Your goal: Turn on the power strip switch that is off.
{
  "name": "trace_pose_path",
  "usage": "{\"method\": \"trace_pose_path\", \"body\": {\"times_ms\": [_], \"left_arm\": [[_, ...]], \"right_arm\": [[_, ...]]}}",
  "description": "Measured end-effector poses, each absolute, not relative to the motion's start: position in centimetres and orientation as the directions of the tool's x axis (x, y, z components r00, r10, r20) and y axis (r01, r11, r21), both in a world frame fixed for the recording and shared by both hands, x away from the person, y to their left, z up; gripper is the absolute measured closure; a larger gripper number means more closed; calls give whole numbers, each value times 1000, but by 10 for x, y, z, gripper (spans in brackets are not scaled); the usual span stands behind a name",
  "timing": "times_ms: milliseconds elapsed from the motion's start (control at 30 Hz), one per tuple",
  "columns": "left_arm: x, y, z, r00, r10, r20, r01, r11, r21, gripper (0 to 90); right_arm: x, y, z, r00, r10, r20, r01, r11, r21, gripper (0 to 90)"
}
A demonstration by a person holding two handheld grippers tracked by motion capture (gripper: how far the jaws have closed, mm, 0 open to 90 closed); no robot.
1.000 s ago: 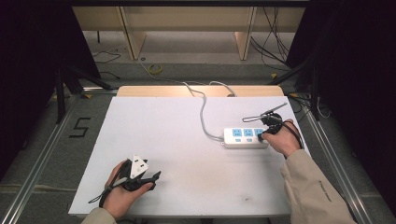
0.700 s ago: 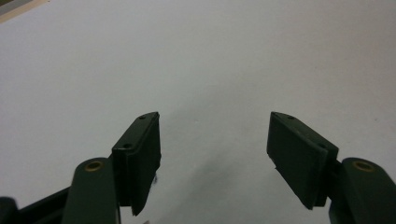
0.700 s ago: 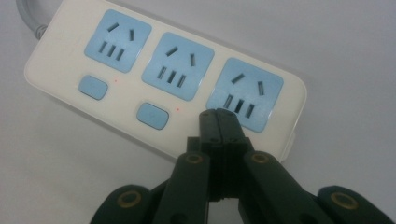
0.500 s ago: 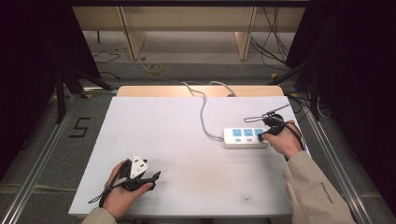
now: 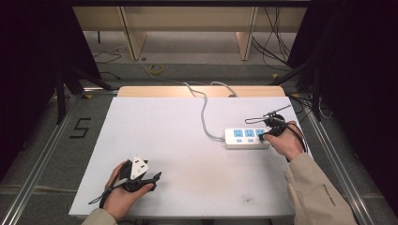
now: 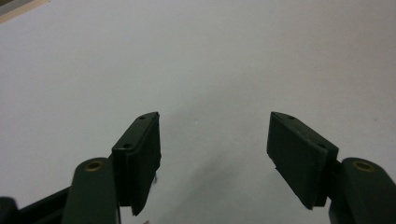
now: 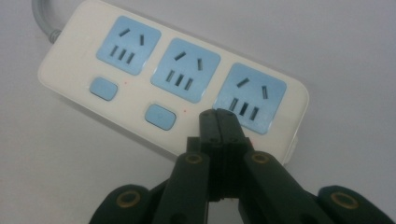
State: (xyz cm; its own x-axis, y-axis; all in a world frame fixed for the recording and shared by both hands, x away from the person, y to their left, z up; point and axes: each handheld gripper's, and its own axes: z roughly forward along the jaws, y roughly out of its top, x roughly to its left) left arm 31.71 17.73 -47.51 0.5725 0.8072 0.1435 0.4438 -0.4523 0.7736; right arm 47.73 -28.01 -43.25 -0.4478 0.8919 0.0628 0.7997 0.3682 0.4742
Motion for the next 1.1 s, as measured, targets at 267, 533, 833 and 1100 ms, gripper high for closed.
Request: {"method": "trace_pose_path", "body": {"times_ms": [267, 533, 833, 1100], "left_arm": [[317, 177, -475, 571, 808, 142, 443, -450, 775, 348], [317, 177, -475, 573, 806, 145, 441, -453, 775, 348], [317, 177, -475, 572, 807, 144, 442, -451, 775, 348], [316, 177, -474, 576, 804, 145, 441, -456, 773, 348]], "right_arm": [[473, -277, -428, -463, 884, 66, 785, 374, 494, 900], [469, -274, -424, -485, 872, 58, 764, 391, 513, 900], [463, -273, -421, -505, 862, 53, 749, 406, 523, 900], [456, -270, -420, -529, 847, 57, 731, 420, 538, 895]]}}
